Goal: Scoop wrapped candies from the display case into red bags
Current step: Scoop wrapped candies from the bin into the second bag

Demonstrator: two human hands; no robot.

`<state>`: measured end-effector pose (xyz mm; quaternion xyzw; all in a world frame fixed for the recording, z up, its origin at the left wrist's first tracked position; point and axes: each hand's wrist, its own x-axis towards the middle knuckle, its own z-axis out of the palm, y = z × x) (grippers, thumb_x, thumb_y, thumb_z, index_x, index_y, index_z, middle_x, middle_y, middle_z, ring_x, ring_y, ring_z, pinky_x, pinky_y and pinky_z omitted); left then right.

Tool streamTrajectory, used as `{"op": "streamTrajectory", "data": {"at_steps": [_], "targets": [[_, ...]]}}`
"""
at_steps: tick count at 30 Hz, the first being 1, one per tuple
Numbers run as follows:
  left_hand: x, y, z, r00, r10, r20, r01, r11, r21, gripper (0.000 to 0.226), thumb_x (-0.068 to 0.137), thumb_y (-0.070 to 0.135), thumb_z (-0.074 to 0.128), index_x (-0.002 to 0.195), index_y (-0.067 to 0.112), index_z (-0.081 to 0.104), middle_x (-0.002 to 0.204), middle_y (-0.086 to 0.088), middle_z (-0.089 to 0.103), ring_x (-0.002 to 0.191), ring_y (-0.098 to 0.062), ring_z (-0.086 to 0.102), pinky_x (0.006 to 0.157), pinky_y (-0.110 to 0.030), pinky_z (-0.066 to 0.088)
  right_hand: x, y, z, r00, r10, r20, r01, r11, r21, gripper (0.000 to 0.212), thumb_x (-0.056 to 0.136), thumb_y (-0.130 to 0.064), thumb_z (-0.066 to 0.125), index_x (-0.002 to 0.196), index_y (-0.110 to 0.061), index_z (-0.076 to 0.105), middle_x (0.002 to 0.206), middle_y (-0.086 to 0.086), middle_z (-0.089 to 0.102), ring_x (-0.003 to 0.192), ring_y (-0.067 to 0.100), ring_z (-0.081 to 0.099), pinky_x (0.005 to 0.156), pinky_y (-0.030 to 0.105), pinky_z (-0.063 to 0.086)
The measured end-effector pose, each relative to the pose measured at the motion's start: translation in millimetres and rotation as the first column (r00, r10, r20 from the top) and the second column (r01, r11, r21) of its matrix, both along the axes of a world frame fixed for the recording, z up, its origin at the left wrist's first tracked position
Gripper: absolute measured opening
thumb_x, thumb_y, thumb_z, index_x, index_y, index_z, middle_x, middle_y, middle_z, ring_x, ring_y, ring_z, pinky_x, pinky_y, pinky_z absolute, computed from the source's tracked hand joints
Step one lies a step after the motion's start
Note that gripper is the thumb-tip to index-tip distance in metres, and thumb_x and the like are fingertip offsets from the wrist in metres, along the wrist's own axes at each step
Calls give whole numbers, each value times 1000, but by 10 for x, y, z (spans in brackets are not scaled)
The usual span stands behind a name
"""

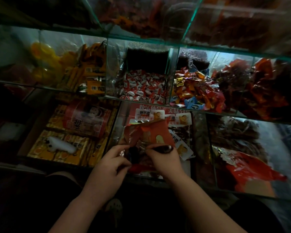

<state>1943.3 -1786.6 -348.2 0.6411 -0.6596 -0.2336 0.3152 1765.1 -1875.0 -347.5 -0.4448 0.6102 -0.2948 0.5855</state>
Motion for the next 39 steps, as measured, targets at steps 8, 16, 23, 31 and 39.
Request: {"op": "streamTrajectory", "data": {"at_steps": [8, 16, 23, 31, 39], "targets": [[31, 18, -23, 999, 44, -10, -44, 999, -22, 24, 83, 4, 81, 83, 27, 73, 142, 22, 50, 140, -1, 44, 104, -11, 38, -291, 43, 242, 921, -251, 297, 194, 959, 209, 10, 89, -4, 73, 81, -10, 77, 84, 19, 79, 79, 39, 78, 65, 37, 64], [-44, -17, 94, 995, 64, -79, -67, 997, -31, 12, 84, 28, 82, 82, 33, 71, 143, 22, 51, 143, 6, 35, 107, -3, 28, -786, 38, 445, 814, -388, 433, 271, 912, 309, 8, 96, -4, 65, 89, -2, 70, 92, 26, 77, 89, 46, 76, 63, 37, 64], [-239, -129, 239, 984, 162, -70, -168, 981, -100, 11, 94, 27, 71, 99, 36, 70, 138, 38, 41, 132, 19, 35, 105, -5, 32, -1050, 96, 658, 768, -392, 506, 310, 919, 242, 3, 91, -3, 64, 89, -3, 67, 83, 23, 76, 86, 46, 77, 64, 39, 65], [-587, -490, 488, 970, 160, 182, -139, 983, -120, 55, 101, 52, 47, 146, 21, 51, 154, 8, 43, 152, -8, 21, 127, -36, 5, -1321, 226, 1009, 769, -339, 542, 349, 933, 87, 32, 95, 1, 56, 70, -10, 74, 71, 18, 73, 71, 38, 78, 59, 35, 64], [-837, -642, 614, 974, 188, 129, -172, 977, -125, 41, 100, 32, 61, 136, 14, 60, 141, 3, 52, 134, -14, 43, 111, -47, 44, -1516, 359, 1272, 762, -246, 599, 346, 937, -54, 16, 63, -5, 70, 66, -17, 79, 72, 22, 74, 70, 39, 77, 58, 33, 62]]}}
